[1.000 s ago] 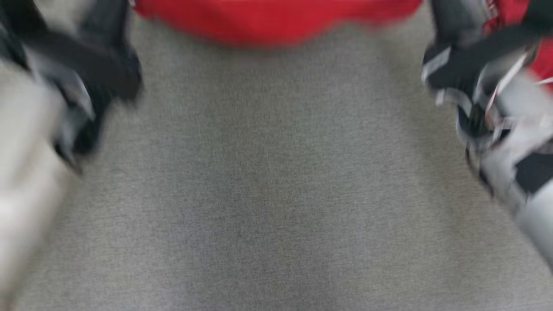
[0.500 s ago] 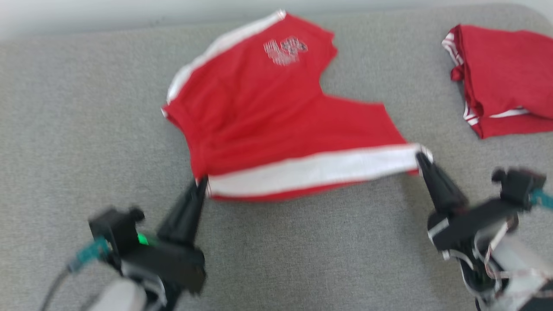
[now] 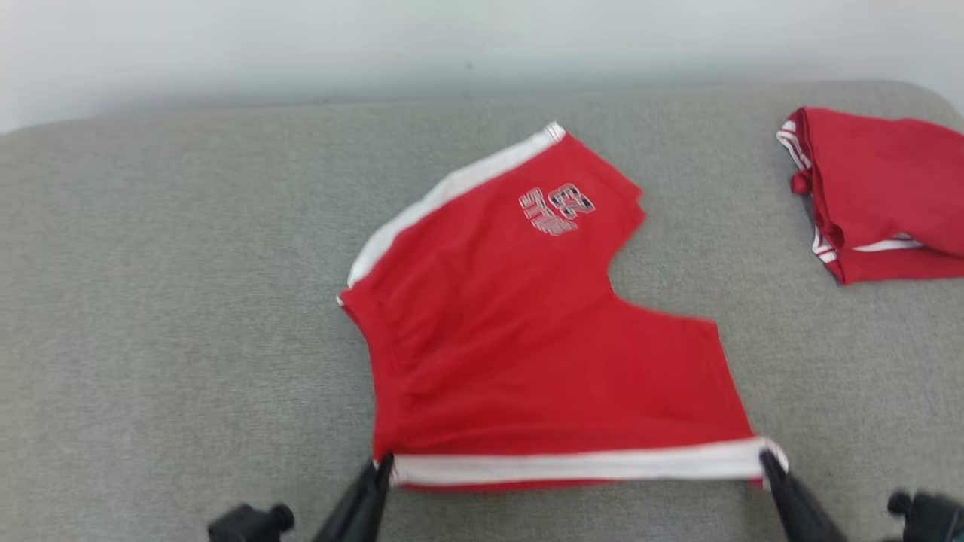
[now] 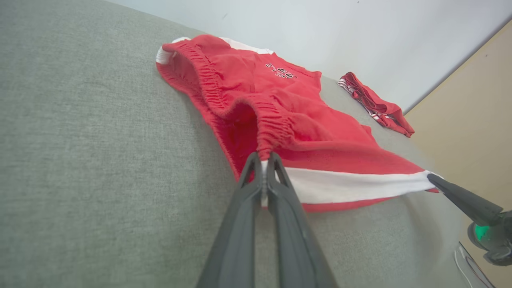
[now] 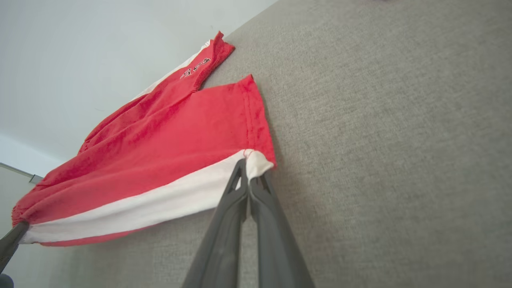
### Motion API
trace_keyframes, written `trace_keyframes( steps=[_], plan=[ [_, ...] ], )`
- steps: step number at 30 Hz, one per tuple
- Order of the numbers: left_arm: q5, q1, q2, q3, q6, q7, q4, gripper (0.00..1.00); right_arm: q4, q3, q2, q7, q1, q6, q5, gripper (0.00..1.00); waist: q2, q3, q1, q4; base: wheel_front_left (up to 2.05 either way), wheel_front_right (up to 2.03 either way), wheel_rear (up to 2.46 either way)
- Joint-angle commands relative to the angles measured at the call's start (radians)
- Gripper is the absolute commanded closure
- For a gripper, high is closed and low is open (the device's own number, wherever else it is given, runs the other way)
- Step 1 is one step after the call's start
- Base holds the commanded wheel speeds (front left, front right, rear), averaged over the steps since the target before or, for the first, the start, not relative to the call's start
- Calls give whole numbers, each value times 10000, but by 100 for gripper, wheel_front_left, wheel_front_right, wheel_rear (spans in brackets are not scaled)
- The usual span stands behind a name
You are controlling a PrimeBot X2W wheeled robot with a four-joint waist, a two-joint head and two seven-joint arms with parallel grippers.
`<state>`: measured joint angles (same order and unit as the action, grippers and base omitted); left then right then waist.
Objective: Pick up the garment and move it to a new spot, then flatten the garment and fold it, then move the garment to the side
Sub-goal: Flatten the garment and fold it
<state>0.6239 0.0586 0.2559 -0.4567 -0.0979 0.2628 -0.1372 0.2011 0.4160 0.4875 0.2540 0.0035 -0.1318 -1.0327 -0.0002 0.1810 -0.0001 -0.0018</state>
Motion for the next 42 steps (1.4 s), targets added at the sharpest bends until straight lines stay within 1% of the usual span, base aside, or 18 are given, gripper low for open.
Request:
trace_keyframes(
  steps=[1,6,10,14,16,21,26,32,38,42],
  plan=[
    [-77,-242,-66,-64,-77,20,27,100,-151,-207,-111,-56,381,28,172,100,2,-176,1,151,0,0,0],
    [-264,-641,-203,2,-171,20,85,100,-768,-969,-565,-547,1360,28,640,100,2,-286,1,185,0,0,0],
    [-464,-502,-280,96,-242,20,148,100,-1178,-1626,-804,-980,1328,28,1033,100,2,-321,1,222,0,0,0],
    [-560,-75,-394,207,-278,20,247,100,-1437,-2224,-816,-1499,650,28,1332,100,2,-237,1,345,0,0,0],
    [-523,81,-456,214,-293,20,245,100,-1462,-2331,-799,-1639,394,28,1403,100,2,-197,1,394,0,0,0],
    [-334,1197,-650,59,-304,19,-89,100,-1213,-2587,-788,-2249,-1436,28,1740,100,2,104,1,712,0,0,0],
    [162,2564,-1046,209,-307,19,-765,100,-217,-2270,-694,-2719,-3655,28,2283,100,2,636,1,1127,0,0,0],
    [585,4096,-1410,33,-311,19,-1884,100,2001,-1798,-713,-3038,-6384,28,2793,100,2,1314,1,1637,0,0,0],
    [786,5197,-1714,-183,-312,13,-2729,100,4201,-1144,-845,-2874,-8634,28,3266,100,2,1880,1,2084,0,0,0],
    [800,5582,-1889,-212,-313,12,-3118,100,5356,-742,-916,-2509,-9570,28,3369,100,2,2094,1,2343,0,0,0]
  ],
)
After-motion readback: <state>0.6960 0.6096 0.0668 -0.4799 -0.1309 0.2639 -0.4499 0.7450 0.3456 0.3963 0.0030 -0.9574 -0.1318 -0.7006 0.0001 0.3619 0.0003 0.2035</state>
